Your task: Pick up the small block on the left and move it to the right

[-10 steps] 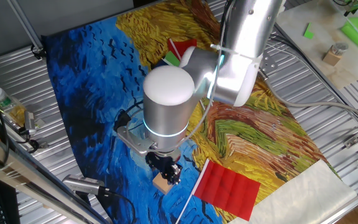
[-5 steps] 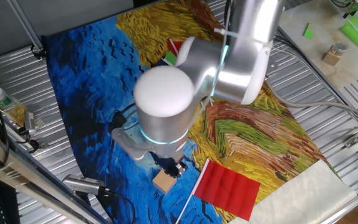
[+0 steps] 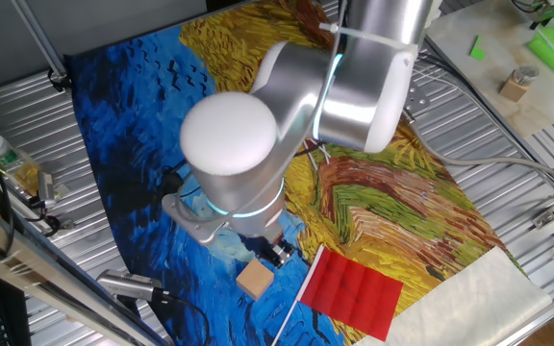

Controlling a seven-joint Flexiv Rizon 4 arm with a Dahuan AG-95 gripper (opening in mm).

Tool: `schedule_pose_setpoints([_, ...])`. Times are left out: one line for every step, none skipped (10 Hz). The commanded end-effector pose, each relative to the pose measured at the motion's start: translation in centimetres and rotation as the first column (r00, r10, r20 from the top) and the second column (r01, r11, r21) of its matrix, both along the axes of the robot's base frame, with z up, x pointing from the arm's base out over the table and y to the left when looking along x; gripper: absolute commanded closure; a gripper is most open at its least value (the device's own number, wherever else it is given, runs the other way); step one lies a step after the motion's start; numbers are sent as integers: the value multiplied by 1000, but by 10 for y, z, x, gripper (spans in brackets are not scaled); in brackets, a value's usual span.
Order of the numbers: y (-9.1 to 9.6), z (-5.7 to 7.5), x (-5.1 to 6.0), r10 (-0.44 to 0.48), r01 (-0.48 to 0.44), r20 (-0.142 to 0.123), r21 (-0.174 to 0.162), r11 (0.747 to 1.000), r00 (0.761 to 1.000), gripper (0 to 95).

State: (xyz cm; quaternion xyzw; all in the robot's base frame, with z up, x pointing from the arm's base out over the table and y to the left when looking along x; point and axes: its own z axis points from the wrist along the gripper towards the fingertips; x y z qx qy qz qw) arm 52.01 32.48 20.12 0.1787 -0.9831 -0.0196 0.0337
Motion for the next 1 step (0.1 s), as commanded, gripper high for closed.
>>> schedule_pose_setpoints([-2,-1,-1,7,-7,-1,3,1000,1000,950])
